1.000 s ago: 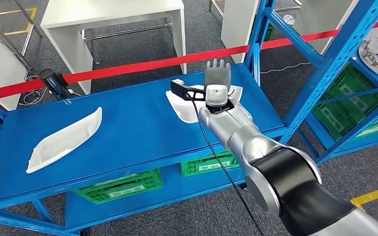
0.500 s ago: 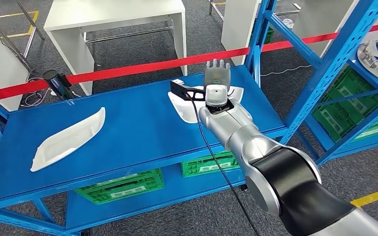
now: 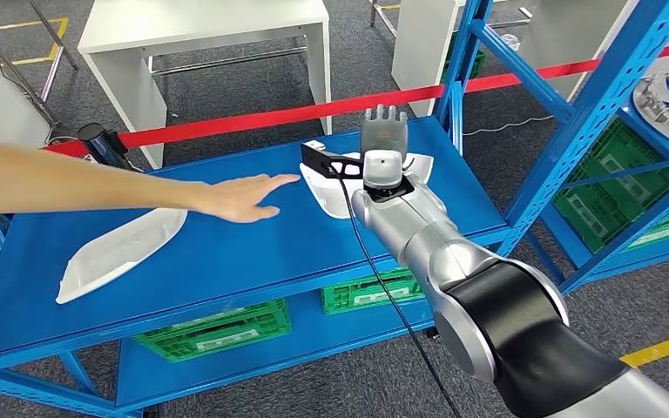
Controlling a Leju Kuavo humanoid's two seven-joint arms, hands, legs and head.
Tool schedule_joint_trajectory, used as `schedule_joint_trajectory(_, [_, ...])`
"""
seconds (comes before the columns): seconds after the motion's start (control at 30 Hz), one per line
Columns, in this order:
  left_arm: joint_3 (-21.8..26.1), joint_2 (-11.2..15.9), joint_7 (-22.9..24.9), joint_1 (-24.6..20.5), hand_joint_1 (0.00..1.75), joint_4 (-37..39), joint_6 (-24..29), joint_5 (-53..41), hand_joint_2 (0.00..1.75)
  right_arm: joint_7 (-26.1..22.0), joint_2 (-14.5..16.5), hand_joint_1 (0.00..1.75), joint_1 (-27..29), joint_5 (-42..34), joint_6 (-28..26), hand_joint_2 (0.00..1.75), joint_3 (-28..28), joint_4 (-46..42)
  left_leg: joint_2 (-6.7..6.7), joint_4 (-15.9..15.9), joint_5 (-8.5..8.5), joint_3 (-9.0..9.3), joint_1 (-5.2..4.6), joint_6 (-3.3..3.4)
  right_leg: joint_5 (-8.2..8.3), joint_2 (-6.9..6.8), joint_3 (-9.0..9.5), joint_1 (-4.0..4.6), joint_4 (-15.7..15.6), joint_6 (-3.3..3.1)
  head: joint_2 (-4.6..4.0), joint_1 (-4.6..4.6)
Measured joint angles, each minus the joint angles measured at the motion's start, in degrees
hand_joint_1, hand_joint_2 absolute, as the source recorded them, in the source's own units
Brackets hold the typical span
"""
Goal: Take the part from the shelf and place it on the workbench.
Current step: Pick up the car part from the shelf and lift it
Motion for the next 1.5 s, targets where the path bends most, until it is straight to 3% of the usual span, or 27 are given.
schedule_joint_trajectory(1.5, [0.0, 0.0, 0.0, 0.4, 0.00, 0.0, 0.0, -0.6, 0.00, 0.4, -0.2, 0.00, 0.0, 0.0, 0.0, 1.75, 0.0, 0.0, 0.01, 0.0, -0.01, 0.47, -0.01, 0.02, 0.02, 0.00, 0.01, 0.00, 0.0, 0.03, 0.00, 0.00])
